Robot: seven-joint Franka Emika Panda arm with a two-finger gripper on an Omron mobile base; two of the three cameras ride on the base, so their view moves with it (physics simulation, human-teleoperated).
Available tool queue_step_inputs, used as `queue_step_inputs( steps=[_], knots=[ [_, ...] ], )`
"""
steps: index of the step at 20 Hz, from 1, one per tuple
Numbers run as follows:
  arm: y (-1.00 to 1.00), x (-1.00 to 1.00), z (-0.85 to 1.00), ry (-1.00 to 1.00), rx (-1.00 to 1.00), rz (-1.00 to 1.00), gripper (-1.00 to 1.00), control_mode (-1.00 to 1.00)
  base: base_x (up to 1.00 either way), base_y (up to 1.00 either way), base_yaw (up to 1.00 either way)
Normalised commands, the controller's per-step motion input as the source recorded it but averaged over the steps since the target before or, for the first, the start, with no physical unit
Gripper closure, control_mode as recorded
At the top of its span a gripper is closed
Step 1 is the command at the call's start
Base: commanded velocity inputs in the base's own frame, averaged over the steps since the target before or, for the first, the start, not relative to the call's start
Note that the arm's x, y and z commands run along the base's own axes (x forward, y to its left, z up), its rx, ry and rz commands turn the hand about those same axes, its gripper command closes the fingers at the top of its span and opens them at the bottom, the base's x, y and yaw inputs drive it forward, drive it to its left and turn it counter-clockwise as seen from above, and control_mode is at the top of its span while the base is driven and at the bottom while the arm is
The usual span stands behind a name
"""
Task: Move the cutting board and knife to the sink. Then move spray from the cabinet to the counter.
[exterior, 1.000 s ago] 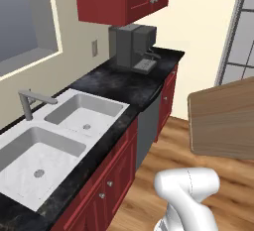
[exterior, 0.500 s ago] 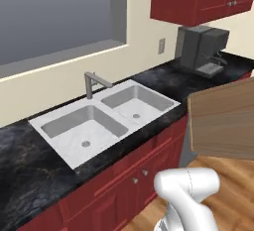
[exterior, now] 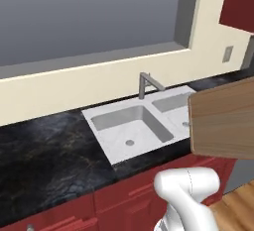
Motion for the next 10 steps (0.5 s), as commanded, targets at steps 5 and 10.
queue_step_inputs(
  steps=[5, 10],
  knots=[
    [0.00, 0.00, 0.00, 0.00, 0.00, 0.00, 1.00, 1.00, 0.69, 0.00, 0.44],
    [0.00, 0.00, 0.00, 0.00, 0.00, 0.00, 1.00, 1.00, 0.66, 0.00, 0.40]
  ],
)
